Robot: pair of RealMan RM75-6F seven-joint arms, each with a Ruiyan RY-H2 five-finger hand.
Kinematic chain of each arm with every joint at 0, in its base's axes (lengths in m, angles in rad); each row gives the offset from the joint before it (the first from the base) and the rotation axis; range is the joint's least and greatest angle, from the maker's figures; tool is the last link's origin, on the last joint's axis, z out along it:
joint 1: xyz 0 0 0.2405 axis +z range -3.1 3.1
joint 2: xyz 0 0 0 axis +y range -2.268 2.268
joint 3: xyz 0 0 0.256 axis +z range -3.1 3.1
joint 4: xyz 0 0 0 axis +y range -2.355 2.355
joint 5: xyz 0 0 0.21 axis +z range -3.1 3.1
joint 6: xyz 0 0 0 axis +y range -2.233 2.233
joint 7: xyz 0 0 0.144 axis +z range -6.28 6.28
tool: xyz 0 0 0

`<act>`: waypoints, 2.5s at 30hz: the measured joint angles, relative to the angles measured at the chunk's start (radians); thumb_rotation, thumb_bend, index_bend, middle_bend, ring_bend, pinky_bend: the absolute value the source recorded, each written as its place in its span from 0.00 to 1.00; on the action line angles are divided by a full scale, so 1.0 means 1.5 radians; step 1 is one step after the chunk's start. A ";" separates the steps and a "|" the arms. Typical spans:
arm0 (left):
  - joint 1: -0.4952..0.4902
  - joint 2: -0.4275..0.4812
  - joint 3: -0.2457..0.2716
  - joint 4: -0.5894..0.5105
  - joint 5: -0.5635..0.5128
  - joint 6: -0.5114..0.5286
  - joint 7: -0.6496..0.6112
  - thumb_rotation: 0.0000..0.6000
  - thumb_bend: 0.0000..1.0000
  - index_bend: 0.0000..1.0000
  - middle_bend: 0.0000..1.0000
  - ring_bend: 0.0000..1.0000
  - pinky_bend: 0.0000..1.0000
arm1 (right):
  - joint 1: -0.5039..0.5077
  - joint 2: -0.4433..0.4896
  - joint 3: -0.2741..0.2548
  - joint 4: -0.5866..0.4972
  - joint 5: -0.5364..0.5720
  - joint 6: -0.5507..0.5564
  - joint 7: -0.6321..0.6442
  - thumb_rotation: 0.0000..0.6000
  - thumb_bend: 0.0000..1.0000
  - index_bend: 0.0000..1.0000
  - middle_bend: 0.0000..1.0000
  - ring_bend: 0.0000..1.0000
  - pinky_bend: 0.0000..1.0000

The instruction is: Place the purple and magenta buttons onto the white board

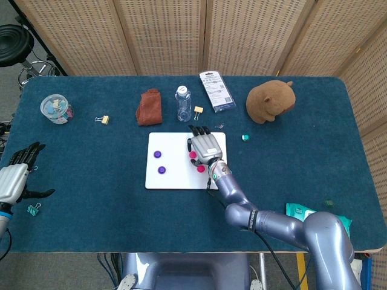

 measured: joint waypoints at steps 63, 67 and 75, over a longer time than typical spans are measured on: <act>0.003 0.004 -0.001 0.002 0.012 0.000 -0.016 1.00 0.04 0.00 0.00 0.00 0.00 | -0.033 0.111 -0.042 -0.122 -0.073 0.046 0.073 1.00 0.43 0.39 0.00 0.00 0.00; 0.008 0.005 0.003 -0.006 0.029 0.015 -0.011 1.00 0.04 0.00 0.00 0.00 0.00 | -0.093 0.162 -0.076 -0.176 -0.176 0.115 0.107 1.00 0.19 0.31 0.01 0.00 0.00; 0.042 0.000 0.024 -0.024 0.075 0.081 0.007 1.00 0.04 0.00 0.00 0.00 0.00 | -0.305 0.296 -0.207 -0.252 -0.399 0.324 0.226 1.00 0.00 0.09 0.00 0.00 0.00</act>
